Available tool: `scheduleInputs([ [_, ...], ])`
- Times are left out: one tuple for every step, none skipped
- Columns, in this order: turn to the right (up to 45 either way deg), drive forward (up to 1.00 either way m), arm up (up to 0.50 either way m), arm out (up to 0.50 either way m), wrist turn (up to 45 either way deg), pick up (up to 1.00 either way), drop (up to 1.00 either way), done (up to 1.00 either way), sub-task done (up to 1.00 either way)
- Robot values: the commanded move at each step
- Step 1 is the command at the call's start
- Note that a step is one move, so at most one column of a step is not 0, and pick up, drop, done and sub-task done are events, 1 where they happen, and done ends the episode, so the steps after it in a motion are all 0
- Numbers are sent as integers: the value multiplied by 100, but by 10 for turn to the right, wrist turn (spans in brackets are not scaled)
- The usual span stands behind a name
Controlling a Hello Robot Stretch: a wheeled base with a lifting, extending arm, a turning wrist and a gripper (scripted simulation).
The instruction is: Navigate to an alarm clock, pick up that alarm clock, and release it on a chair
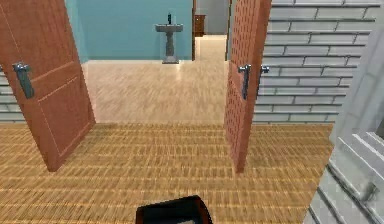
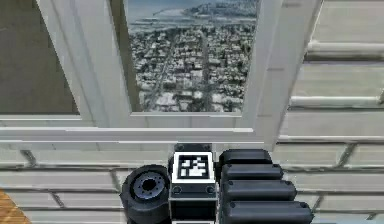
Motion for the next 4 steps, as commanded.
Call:
scheduleInputs([
  [0, 100, 0, 0, 0, 0, 0, 0, 0],
  [0, 70, 0, 0, 0, 0, 0, 0, 0],
  [60, 0, 0, 0, 0, 0, 0, 0, 0],
  [0, 100, 0, 0, 0, 0, 0, 0, 0],
])
